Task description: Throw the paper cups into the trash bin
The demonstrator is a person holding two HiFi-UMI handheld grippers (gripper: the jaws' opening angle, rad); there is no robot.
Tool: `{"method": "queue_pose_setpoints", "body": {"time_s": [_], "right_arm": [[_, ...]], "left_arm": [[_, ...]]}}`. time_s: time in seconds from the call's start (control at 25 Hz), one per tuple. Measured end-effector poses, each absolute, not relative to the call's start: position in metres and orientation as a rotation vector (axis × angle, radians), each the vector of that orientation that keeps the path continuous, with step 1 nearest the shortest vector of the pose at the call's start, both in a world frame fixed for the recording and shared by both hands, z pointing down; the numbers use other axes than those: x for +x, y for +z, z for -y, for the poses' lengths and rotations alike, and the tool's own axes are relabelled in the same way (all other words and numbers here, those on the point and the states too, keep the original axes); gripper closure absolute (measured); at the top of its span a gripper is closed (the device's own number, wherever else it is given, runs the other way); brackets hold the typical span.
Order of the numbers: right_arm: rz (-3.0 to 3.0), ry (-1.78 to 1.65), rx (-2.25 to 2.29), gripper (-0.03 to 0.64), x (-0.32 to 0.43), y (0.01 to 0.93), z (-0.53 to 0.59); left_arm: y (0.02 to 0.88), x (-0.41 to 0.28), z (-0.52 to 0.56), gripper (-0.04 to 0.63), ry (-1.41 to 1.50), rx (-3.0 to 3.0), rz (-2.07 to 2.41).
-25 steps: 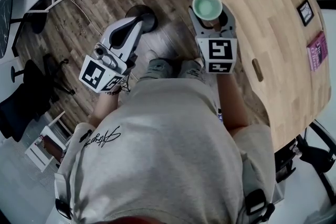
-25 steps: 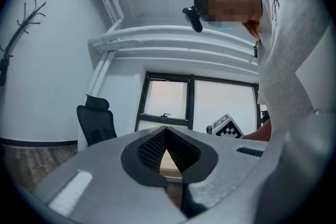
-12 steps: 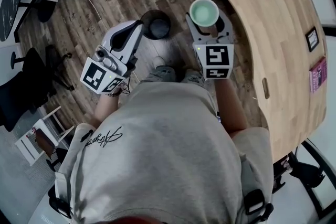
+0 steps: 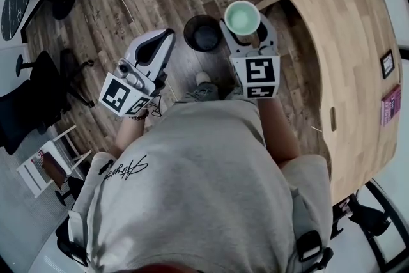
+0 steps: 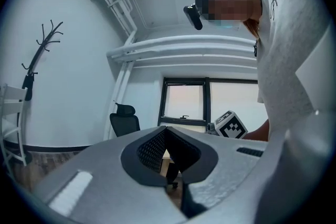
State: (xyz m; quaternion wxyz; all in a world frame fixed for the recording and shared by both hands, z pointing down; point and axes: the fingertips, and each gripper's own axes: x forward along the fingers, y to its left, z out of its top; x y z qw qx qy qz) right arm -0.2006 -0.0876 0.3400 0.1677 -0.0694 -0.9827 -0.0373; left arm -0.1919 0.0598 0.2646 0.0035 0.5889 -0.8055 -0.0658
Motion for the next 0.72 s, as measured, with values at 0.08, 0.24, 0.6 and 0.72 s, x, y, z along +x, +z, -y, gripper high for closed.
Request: {"method": "queue_pose_setpoints", "body": {"time_s": [0.08,0.24,0.6,0.72], "right_arm": [[2.799,-0.095,-0.213,0.327,-0.207,0.339,0.076],[2.801,-0.097,-0.285,0.327,-0.217,0.337,0.055],[2.769,-0.129,-0.505,0.327,-0.235,0.340,0.034],[2.757,-0.144,-0.563,0.327,-0.241,0.338,0.028]], "left_arm": [[0.269,-0.194,-0.069,0.592,-0.203,1.833,2.520],[0.276,-0.200,-0.084,0.592,-0.202,1.787,2.540],[0.282,-0.207,-0.095,0.592,-0.237,1.616,2.644],[0.285,-0.210,-0.100,0.592,-0.259,1.558,2.665]]}}
